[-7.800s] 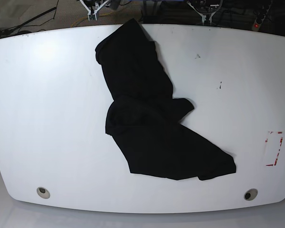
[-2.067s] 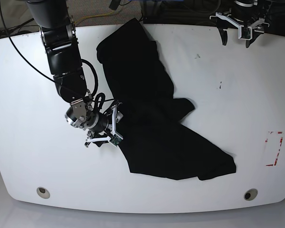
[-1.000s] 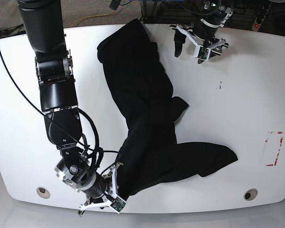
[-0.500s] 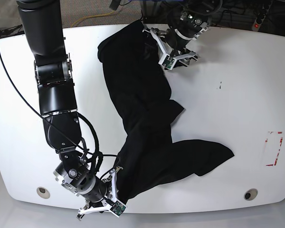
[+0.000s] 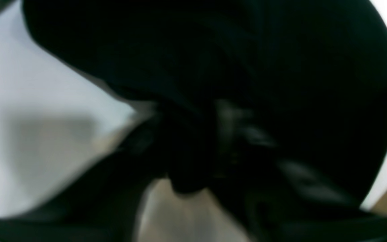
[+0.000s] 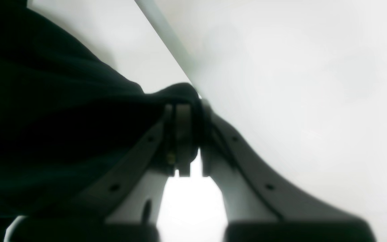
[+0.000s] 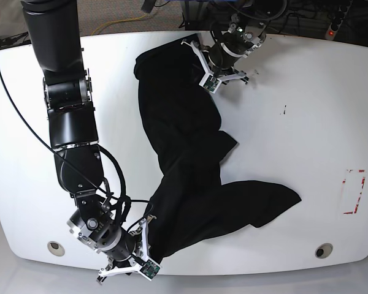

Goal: Fold the T-shirt properly
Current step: 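Reach the left gripper to the shirt's bunched end and grasp it, then pull both grippers apart, stretching the shirt between them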

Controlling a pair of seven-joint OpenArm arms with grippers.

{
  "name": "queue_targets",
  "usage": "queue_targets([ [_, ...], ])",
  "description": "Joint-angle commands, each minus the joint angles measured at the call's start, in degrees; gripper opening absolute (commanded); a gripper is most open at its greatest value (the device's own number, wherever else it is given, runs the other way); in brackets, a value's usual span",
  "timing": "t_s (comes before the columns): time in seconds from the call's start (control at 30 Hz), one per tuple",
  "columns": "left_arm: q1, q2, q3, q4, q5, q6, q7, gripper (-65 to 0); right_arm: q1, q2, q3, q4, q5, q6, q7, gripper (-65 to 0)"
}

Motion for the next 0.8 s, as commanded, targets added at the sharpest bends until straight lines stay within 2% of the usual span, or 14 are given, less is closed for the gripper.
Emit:
queue_targets([
  [0.0, -0.75, 0.01, -2.05, -3.21, 0.34, 0.12, 1.26, -61.2, 2.74, 0.72, 0.48, 0.94, 0.28, -0.74, 1.43, -65.0],
  [0.13, -0.49, -0.08, -5.65, -2.42, 0.17, 0.21, 1.26, -62.1, 2.91, 1.42, 0.48, 0.94, 0.28, -0.83, 1.43, -65.0],
  [0.27, 0.74, -0.17, -13.83, 2.59, 0.34, 0.21, 1.53, -62.1, 4.5, 1.77, 0.57, 0.94, 0.28, -1.0, 1.34, -65.0],
  [0.33, 0.57, -0.43, -17.52, 5.14, 0.34, 0.12, 3.9, -62.1, 5.29, 2.21, 1.53, 0.94, 0.28, -1.09, 1.26, -65.0],
  [0.4, 0.13, -1.84, -20.86, 8.66, -0.1, 0.12, 7.33, -62.1, 6.69, 2.21, 3.03, 0.94, 0.28, -0.92, 1.26, -65.0],
  [0.53, -3.65, -4.65, -24.29, 13.23, -0.1, 0.12, 10.23, -62.1, 9.86, 2.21, 3.91, 0.94, 0.28, -0.83, 1.17, -65.0],
  [0.67, -6.99, -7.55, -28.6, 15.16, -0.18, -0.14, 12.51, -62.1, 13.82, 2.12, 4.08, 0.94, 0.28, -0.83, -1.65, -65.0],
  [0.73, -8.93, -8.79, -30.53, 15.78, -0.18, -2.25, 13.39, -62.1, 15.4, 2.21, 4.17, 0.94, 0.28, -0.83, -1.82, -65.0],
  [0.77, -10.42, -9.58, -32.55, 16.13, -0.18, -4.71, 14.54, -62.1, 16.54, 2.39, 4.17, 0.94, 0.28, -0.83, -1.91, -65.0],
])
